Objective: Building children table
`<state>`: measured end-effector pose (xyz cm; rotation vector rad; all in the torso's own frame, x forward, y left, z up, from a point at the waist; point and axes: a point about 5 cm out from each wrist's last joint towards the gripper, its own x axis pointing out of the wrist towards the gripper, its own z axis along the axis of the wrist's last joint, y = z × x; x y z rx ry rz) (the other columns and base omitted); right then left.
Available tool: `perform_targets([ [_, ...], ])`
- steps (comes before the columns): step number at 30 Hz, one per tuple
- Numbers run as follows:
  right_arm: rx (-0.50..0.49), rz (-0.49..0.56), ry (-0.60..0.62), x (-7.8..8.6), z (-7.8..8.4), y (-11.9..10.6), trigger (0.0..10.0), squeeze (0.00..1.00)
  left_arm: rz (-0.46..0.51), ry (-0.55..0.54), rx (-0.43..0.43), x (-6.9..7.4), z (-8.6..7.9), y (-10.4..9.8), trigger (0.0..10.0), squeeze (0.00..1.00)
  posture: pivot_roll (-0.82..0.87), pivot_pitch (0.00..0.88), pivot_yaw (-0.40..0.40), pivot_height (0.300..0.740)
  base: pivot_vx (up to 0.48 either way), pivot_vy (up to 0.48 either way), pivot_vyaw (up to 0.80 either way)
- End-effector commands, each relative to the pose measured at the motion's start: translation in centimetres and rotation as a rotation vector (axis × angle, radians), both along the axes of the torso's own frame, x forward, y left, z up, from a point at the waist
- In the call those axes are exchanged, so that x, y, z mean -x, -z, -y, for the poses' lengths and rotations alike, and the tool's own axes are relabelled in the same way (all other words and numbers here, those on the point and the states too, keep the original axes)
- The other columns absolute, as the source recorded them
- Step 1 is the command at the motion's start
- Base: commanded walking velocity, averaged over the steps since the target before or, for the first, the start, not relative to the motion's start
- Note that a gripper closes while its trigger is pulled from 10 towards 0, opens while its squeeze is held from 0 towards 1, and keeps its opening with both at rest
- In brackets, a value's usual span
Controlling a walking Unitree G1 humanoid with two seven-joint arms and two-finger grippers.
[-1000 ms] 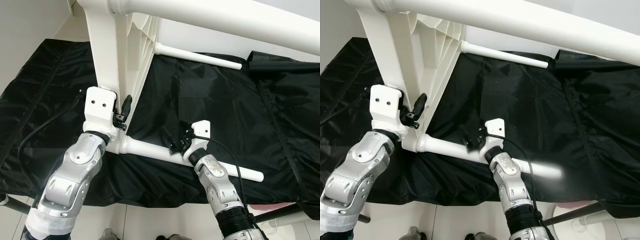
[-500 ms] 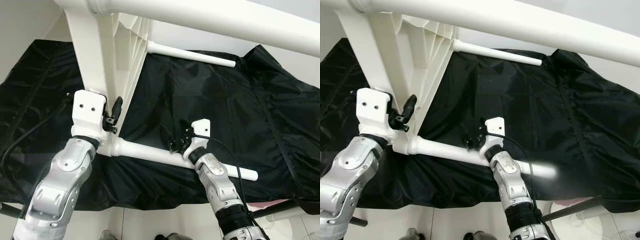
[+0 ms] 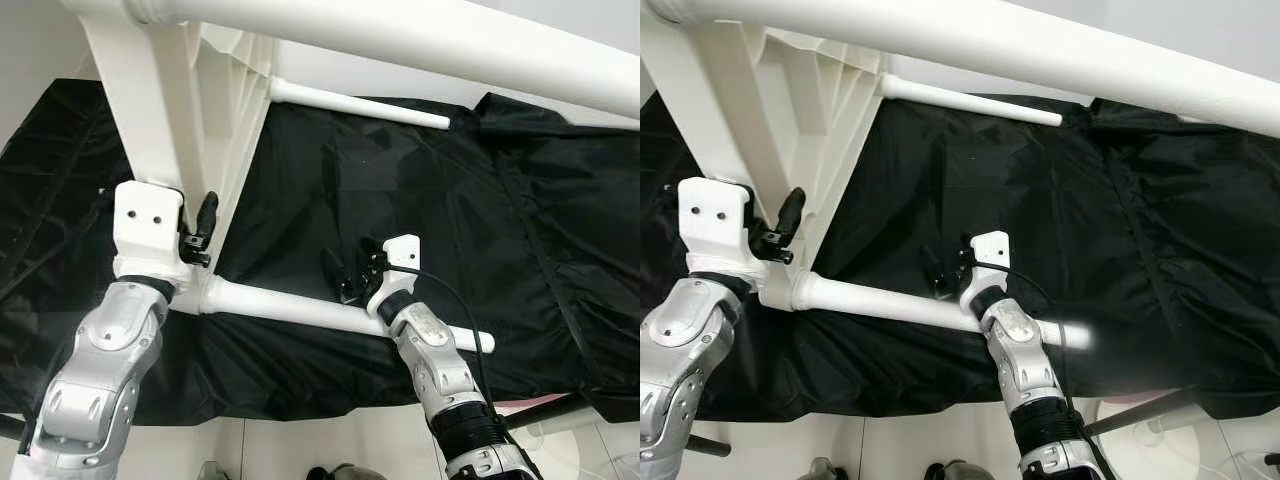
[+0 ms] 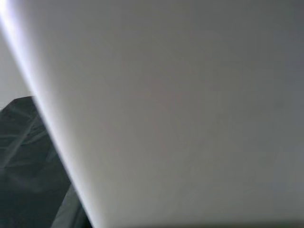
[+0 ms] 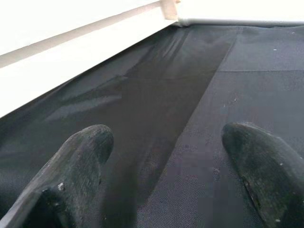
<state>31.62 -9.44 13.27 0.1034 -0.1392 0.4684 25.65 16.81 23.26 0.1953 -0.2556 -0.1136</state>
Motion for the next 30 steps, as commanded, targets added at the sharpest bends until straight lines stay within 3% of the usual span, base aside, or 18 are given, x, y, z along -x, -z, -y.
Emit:
perform_targets([
  [1,0.012,-0.059,0.005,0.3,0.4,1.4,10.0,0.0,0.092,-0.279,-0.009,0.6,-3.2,-1.3,10.0,0.0,0.11,0.14,-0.086,0.74,0.0,0.0,0.0],
  [12,0.018,-0.065,0.012,0.2,0.8,1.7,10.0,0.0,0.117,-0.321,-0.025,1.3,-3.5,-1.5,10.0,0.0,0.1,0.155,-0.084,0.74,0.0,0.0,0.0],
  [14,0.019,-0.064,0.013,0.2,0.8,1.7,10.0,0.0,0.119,-0.299,-0.074,1.9,-3.2,-1.3,10.0,0.0,0.1,0.165,-0.082,0.74,0.0,0.0,0.0],
  [25,0.028,-0.079,0.008,0.4,1.0,2.1,10.0,0.0,0.115,-0.296,-0.075,4.2,-2.5,-0.6,10.0,0.0,0.12,0.178,-0.097,0.74,0.0,0.0,0.0],
  [30,0.029,-0.079,-0.001,0.3,0.8,2.0,10.0,0.0,0.114,-0.311,-0.09,4.1,-2.9,-0.5,10.0,0.0,0.12,0.174,-0.099,0.74,0.0,0.0,0.0],
])
